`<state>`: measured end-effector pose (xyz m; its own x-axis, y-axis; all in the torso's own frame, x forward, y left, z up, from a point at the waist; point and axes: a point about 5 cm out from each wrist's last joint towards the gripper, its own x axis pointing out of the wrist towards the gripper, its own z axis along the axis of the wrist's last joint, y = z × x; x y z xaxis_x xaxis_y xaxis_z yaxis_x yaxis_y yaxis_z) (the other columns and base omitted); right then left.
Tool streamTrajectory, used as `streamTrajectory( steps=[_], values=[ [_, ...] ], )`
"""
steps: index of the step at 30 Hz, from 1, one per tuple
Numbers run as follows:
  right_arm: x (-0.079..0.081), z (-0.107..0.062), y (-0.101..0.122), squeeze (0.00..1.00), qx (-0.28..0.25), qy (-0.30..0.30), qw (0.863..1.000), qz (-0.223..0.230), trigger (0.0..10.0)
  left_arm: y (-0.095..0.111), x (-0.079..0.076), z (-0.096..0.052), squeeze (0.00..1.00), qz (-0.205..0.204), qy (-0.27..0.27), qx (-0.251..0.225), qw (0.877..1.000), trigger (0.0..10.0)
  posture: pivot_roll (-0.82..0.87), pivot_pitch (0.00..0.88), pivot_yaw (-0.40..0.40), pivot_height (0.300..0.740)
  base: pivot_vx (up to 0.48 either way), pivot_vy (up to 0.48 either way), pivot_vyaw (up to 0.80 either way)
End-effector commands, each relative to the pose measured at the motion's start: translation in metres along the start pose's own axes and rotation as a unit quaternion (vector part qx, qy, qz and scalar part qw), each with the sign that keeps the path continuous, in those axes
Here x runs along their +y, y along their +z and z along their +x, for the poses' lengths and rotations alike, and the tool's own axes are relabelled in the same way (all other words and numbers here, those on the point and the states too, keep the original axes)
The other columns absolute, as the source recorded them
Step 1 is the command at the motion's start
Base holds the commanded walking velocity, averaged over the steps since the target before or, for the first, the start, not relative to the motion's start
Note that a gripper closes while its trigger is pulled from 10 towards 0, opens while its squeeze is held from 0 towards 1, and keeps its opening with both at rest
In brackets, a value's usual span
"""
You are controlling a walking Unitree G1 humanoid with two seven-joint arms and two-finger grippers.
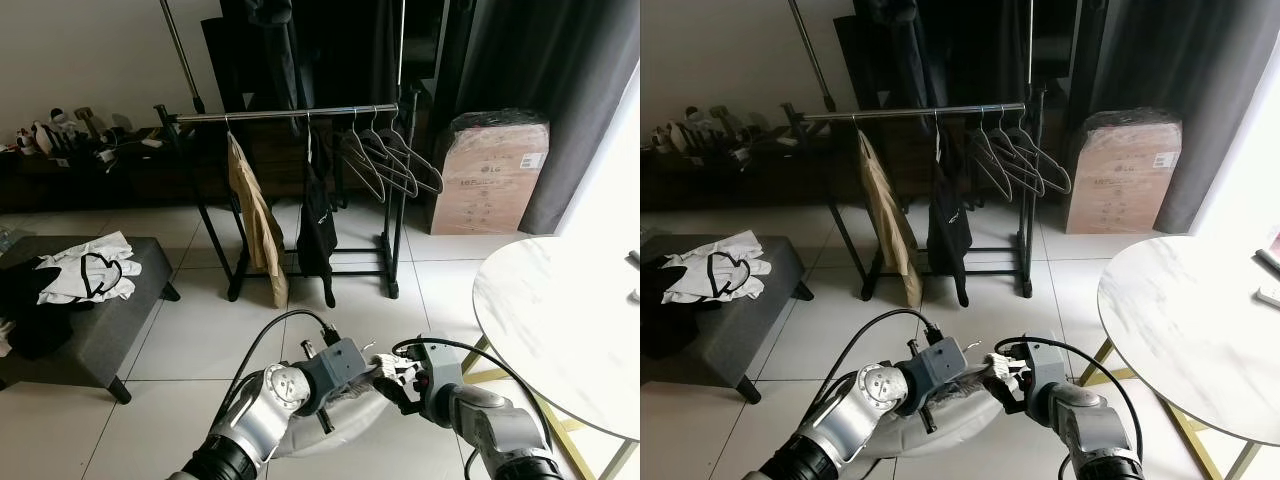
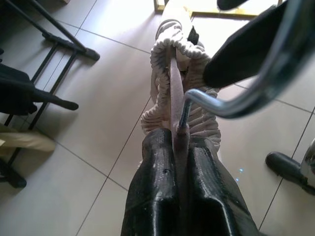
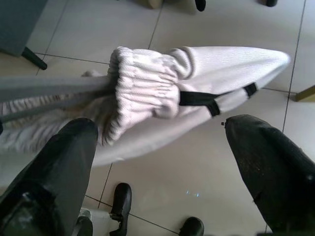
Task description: Hang hanger
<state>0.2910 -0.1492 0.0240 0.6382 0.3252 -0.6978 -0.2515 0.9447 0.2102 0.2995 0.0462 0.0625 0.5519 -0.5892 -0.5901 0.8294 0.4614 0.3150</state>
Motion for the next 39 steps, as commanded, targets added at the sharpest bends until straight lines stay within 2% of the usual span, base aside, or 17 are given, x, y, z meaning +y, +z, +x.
streamTrajectory(
  steps=[1,15,19,22,24,32,33,39],
  values=[
    [0.002,0.002,0.003,0.00,-0.005,-0.001,1.000,0.013,10.0,0.003,0.004,-0.002,0.00,-0.004,0.011,-0.006,1.000,10.0,-0.08,0.000,0.061,0.740,0.000,0.000,0.00],
    [0.001,0.009,0.008,0.00,-0.013,-0.035,0.999,0.034,10.0,0.011,-0.001,-0.001,0.00,-0.004,0.003,-0.014,1.000,10.0,-0.07,0.000,0.062,0.740,0.000,0.000,0.00],
    [0.001,0.011,0.007,0.00,-0.006,-0.045,0.999,0.022,10.0,0.012,-0.001,-0.002,0.00,-0.004,0.002,-0.015,1.000,10.0,-0.07,0.000,0.063,0.740,0.000,0.000,0.00],
    [-0.004,0.013,0.008,0.00,-0.012,-0.078,0.997,0.018,10.0,0.013,-0.001,-0.002,0.00,-0.004,0.001,-0.016,1.000,10.0,-0.07,0.000,0.065,0.740,0.000,0.000,0.00],
    [-0.013,0.013,0.011,0.00,-0.031,-0.125,0.991,0.039,10.0,0.015,-0.002,-0.001,0.00,-0.004,-0.001,-0.018,1.000,10.0,-0.06,0.000,0.066,0.740,0.000,0.000,0.00],
    [-0.007,0.017,0.015,0.00,-0.039,-0.107,0.992,0.048,10.0,0.016,-0.003,-0.002,0.00,-0.004,-0.004,-0.019,1.000,10.0,-0.06,0.001,0.066,0.740,0.000,0.000,0.00],
    [-0.006,0.018,0.015,0.00,-0.040,-0.106,0.992,0.047,0.0,0.016,-0.004,-0.002,0.00,-0.004,-0.004,-0.019,1.000,10.0,-0.06,0.002,0.066,0.740,0.000,0.000,0.00],
    [-0.005,0.020,0.013,0.00,-0.041,-0.100,0.993,0.048,0.0,0.015,-0.003,-0.002,0.00,-0.002,-0.005,-0.016,1.000,10.0,-0.06,0.001,0.067,0.740,0.000,0.000,0.00]
  ],
)
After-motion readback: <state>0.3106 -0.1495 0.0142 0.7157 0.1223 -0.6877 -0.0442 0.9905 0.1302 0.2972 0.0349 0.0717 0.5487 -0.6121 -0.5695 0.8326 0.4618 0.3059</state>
